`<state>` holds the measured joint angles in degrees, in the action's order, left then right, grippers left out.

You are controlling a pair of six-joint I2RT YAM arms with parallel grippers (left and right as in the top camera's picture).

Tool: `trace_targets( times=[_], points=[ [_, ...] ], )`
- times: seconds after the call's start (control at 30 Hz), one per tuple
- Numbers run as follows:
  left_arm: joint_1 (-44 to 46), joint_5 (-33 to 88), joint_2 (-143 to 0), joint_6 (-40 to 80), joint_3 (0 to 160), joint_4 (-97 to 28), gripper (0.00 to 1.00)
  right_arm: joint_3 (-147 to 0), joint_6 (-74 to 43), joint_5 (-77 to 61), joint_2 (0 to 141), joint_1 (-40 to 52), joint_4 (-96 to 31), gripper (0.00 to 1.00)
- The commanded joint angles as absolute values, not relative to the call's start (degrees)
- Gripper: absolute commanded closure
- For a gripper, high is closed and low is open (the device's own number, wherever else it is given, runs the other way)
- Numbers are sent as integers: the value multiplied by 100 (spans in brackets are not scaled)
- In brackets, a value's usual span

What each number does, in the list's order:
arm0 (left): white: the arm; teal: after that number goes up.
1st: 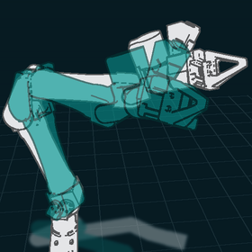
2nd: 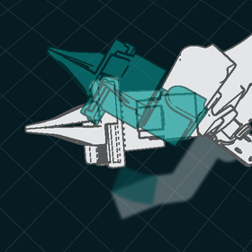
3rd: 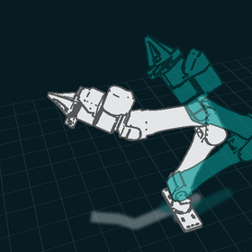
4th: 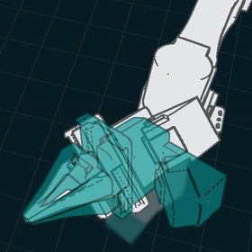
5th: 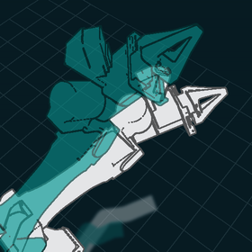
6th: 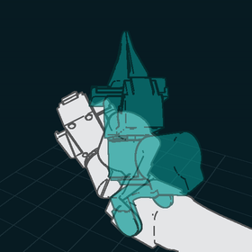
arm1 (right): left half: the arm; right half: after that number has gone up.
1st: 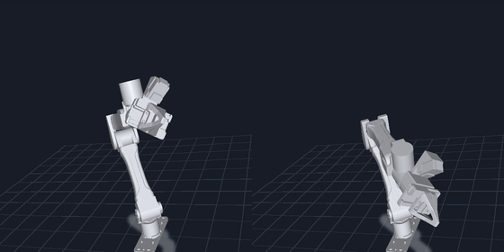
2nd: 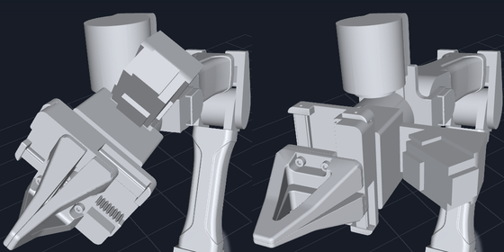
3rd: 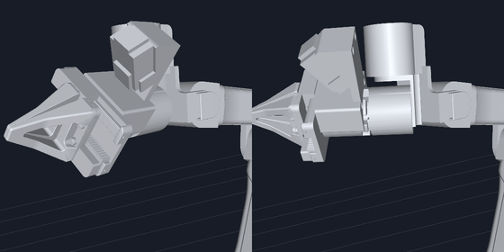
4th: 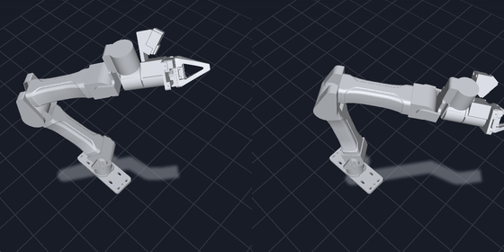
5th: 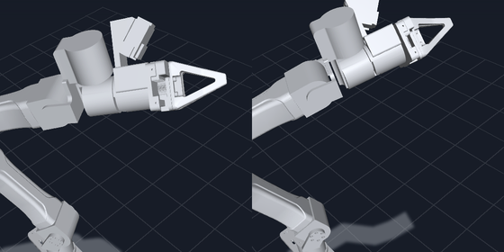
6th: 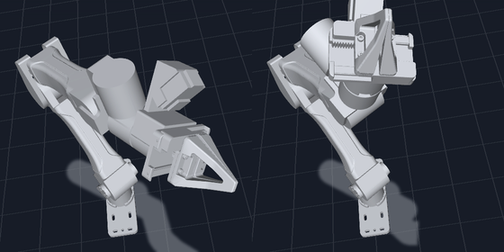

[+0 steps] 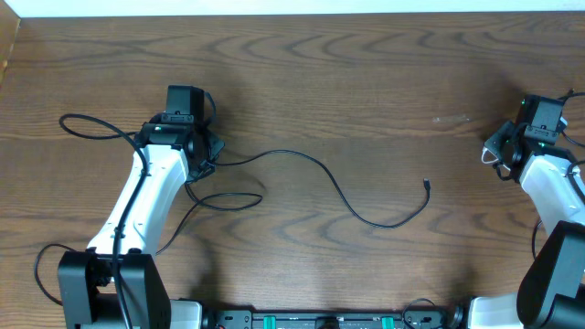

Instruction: Untangle cables

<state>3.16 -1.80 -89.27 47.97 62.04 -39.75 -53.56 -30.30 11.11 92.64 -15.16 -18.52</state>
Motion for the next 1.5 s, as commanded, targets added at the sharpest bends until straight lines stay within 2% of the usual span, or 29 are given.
trace_targets(
  times=[0.0, 1.23, 1.47],
  points=[
    [327, -237, -8984, 4735, 6208, -3977, 92, -5448, -2950, 1120, 9292, -1544, -1879, 99],
    [325, -235, -8986, 4737, 6208, -3977, 92, -5448, -2943, 1120, 9292, -1544, -1944, 99],
    [327, -235, -8986, 4737, 6208, -3970, 92, -5470, -2563, 943, 9292, -1544, -1861, 99]
  ],
)
